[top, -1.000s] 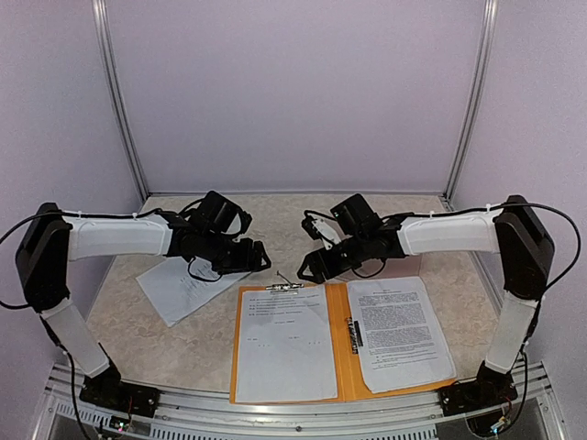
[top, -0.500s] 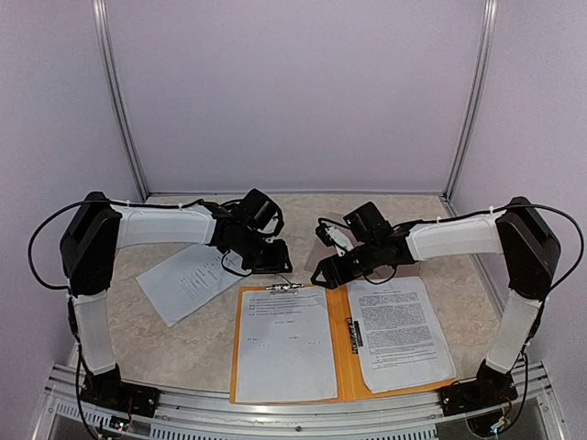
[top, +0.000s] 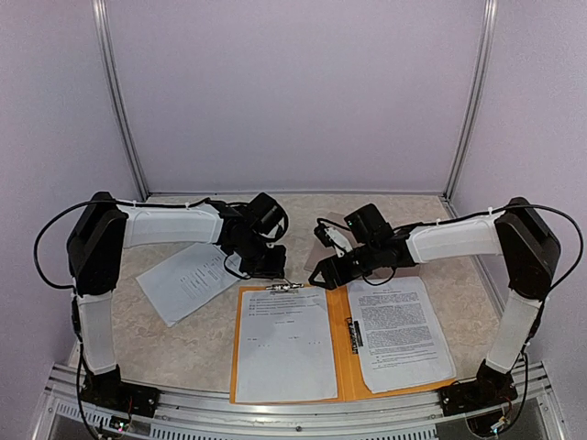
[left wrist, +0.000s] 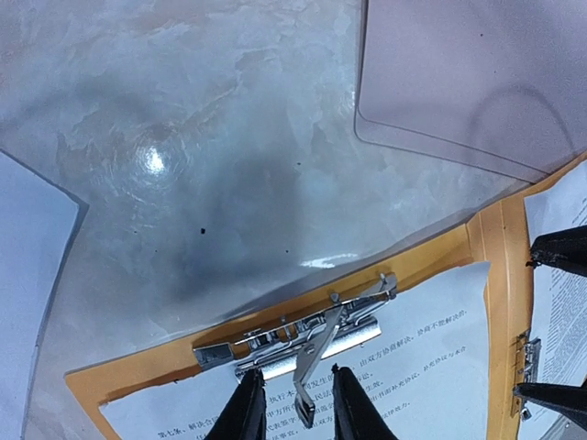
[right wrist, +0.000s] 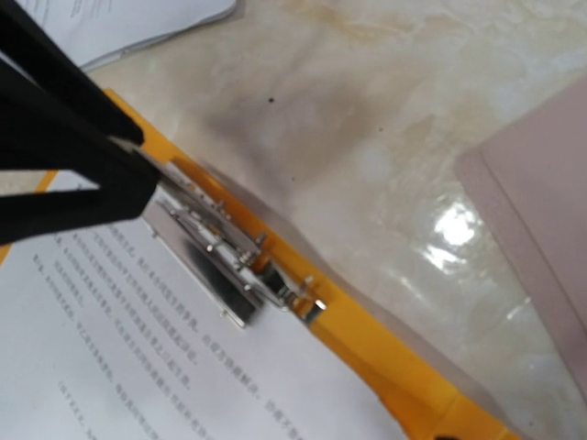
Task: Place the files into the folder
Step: Adjust the spring clip on the folder with some files, then close the spring clip on the folder with some files.
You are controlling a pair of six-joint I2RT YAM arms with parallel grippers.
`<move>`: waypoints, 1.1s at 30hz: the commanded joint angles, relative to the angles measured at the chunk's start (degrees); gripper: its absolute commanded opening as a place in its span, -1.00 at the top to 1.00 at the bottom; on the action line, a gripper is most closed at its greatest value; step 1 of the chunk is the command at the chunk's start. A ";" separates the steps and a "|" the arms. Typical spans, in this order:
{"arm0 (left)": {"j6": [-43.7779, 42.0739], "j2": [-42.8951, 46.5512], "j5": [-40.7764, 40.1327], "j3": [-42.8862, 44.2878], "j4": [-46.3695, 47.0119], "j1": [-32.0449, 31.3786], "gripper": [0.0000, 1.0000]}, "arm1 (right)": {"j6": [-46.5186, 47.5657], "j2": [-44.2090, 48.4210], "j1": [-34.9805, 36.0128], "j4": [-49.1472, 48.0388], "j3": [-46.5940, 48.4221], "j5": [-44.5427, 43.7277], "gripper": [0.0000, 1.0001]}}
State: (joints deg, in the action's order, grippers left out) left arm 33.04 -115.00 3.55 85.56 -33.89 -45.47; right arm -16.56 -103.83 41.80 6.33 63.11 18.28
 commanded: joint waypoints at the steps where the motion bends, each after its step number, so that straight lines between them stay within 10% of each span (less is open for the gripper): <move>1: -0.15 -0.51 -1.35 1.38 -1.71 -0.49 0.52 | -0.15 -0.75 -0.23 -1.38 -1.09 1.13 -0.26; 33: -1.66 -0.18 -2.36 2.96 -3.63 -0.69 0.87 | -0.40 -2.74 -0.20 -2.22 -1.20 3.47 -0.20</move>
State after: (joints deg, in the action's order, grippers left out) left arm 32.42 -115.00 2.42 86.87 -36.03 -45.80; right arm -16.62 -105.51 41.80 4.69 62.78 20.88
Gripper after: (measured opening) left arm 0.071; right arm 0.602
